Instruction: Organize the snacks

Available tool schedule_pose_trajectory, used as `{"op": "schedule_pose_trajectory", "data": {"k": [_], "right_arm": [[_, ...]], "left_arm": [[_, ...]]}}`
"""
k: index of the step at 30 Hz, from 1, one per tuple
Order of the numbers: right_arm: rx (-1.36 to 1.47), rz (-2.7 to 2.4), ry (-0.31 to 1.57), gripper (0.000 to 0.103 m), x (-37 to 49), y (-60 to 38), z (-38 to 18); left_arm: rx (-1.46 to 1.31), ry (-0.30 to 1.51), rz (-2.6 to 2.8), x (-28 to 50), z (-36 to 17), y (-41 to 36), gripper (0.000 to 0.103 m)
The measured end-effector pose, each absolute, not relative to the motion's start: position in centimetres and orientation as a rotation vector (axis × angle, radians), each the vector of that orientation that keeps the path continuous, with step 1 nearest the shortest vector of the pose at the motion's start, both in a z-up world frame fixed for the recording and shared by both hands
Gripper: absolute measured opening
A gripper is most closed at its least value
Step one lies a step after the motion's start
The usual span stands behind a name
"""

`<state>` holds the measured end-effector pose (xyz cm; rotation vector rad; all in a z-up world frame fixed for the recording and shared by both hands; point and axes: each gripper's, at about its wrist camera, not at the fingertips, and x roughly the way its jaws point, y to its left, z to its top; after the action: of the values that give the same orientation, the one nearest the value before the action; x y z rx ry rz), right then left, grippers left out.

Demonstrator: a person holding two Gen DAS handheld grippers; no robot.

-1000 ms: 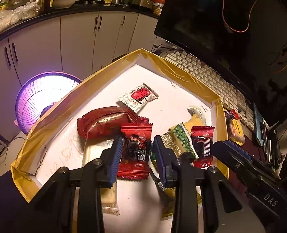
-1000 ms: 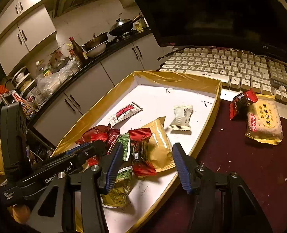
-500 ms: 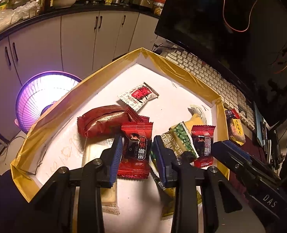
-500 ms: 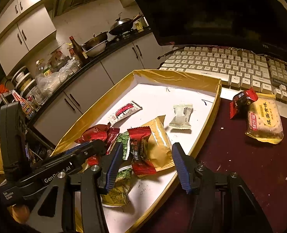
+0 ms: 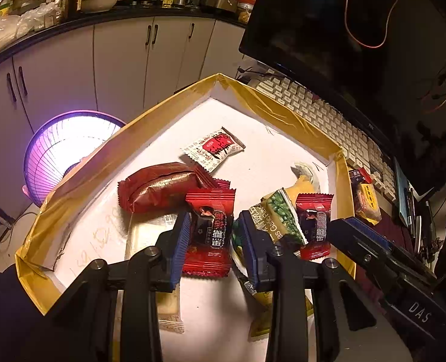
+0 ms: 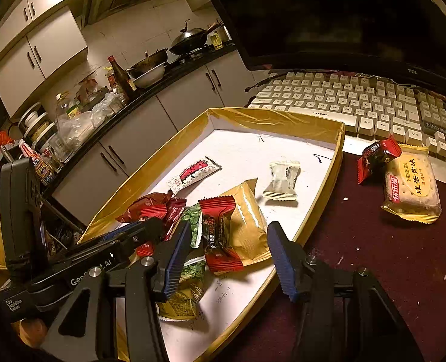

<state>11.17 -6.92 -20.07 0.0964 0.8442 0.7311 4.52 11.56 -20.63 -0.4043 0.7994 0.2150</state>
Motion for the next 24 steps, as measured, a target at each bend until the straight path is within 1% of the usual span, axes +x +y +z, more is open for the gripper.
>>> {"op": "schedule_pose_trajectory", "data": {"k": [9, 24], "right_arm": [[0.107, 0.727, 0.836, 0.056, 11.1, -7.3, -19.9], [0.13, 0.734, 0.838, 0.055, 11.2, -8.3, -19.7]], "left_arm": [[-0.398, 0.795, 0.209, 4.5, -20.2, 11.3, 0.031], [-0.388, 0.797, 0.207, 4.5, -20.1, 11.1, 0.031]]}}
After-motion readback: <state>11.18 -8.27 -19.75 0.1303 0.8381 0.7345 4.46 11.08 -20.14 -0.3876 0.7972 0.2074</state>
